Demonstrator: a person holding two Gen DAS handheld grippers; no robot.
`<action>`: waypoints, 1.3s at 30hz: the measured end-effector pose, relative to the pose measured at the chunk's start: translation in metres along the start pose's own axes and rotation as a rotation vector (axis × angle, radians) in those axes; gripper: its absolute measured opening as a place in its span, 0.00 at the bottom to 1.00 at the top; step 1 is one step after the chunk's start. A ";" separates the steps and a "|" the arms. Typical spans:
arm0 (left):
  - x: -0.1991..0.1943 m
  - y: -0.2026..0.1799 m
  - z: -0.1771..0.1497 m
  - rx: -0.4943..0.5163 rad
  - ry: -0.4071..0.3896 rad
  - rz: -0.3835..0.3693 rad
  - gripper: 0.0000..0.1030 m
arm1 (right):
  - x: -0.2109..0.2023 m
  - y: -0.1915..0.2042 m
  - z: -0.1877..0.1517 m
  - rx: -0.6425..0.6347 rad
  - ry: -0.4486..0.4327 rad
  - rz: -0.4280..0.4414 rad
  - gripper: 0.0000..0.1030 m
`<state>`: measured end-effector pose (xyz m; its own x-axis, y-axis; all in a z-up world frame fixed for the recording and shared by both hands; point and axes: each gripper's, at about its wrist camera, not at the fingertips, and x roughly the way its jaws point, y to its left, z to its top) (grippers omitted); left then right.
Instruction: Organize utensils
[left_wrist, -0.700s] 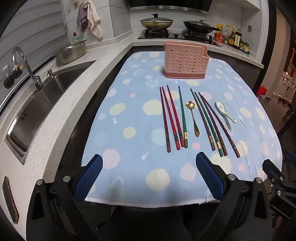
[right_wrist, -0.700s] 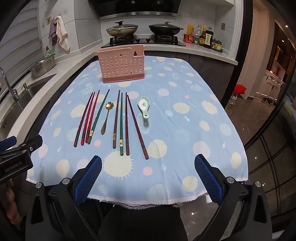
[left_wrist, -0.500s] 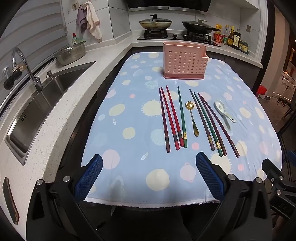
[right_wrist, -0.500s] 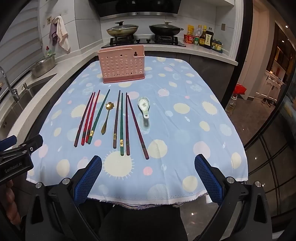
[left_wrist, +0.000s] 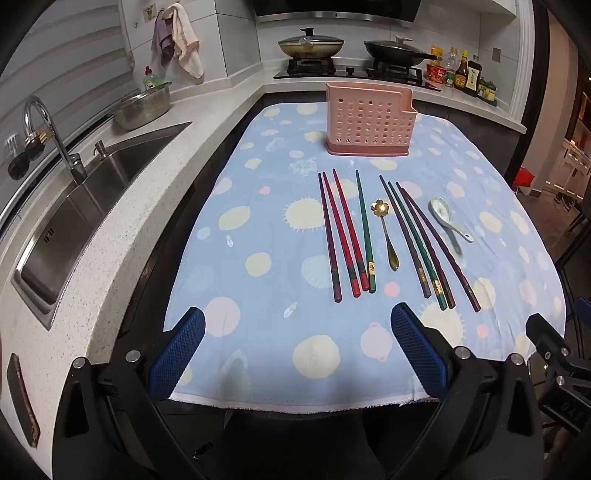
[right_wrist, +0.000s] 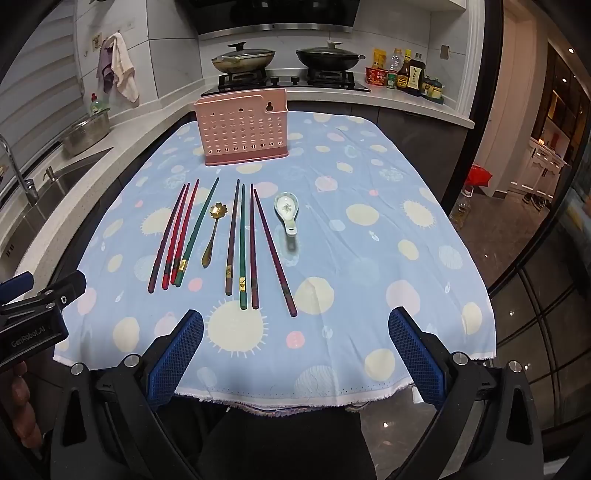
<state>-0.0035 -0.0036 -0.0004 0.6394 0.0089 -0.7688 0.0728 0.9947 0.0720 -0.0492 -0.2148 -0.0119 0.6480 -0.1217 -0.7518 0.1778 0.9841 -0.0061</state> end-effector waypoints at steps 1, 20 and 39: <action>0.000 0.000 0.000 0.000 0.000 0.000 0.93 | 0.001 0.000 0.000 0.000 0.000 -0.001 0.94; -0.004 0.001 -0.001 0.005 -0.015 0.000 0.93 | -0.003 0.000 0.000 0.003 -0.001 0.002 0.94; -0.003 -0.002 -0.004 0.007 -0.013 -0.031 0.93 | -0.002 -0.001 0.000 0.006 0.001 0.004 0.94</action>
<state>-0.0089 -0.0055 -0.0010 0.6468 -0.0229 -0.7623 0.0979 0.9938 0.0532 -0.0506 -0.2153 -0.0110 0.6482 -0.1173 -0.7524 0.1793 0.9838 0.0010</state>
